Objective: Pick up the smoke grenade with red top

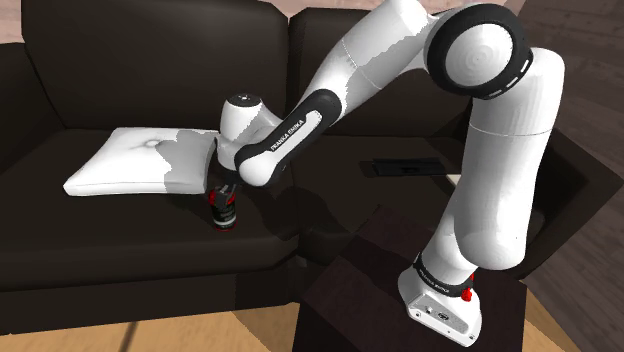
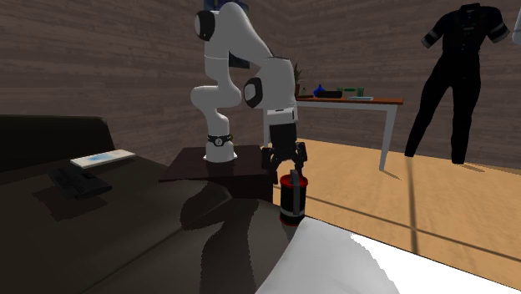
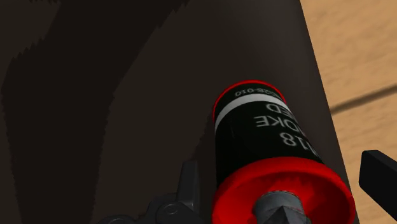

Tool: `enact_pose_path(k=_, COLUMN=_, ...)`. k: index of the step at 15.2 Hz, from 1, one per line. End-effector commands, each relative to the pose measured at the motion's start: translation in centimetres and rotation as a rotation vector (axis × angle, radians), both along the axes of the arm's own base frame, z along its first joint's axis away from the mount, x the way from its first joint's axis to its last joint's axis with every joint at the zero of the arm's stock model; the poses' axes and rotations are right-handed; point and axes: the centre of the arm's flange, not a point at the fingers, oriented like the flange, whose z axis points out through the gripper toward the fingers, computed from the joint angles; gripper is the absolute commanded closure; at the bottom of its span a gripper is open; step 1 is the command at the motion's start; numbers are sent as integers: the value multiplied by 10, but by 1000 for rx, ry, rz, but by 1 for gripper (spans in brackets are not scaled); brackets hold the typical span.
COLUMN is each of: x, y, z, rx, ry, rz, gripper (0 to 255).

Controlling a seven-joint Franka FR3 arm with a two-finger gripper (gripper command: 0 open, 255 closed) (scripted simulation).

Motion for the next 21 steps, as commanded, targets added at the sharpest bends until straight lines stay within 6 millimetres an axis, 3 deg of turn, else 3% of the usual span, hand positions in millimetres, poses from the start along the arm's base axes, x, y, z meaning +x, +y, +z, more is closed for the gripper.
enact_pose_path(k=1, x=0, y=1, z=-11, rx=0, ry=-1, rz=0, gripper=0)
enact_pose_path(k=4, x=0, y=1, z=-19, rx=0, ry=-1, rz=0, gripper=0)
enact_pose_path(k=5, x=1, y=1, z=-19, rx=0, ry=-1, rz=0, gripper=255)
enact_pose_path(k=14, x=0, y=1, z=-19, rx=0, ry=-1, rz=0, gripper=255)
enact_pose_path(k=21, x=0, y=1, z=18, rx=0, ry=-1, rz=0, gripper=255)
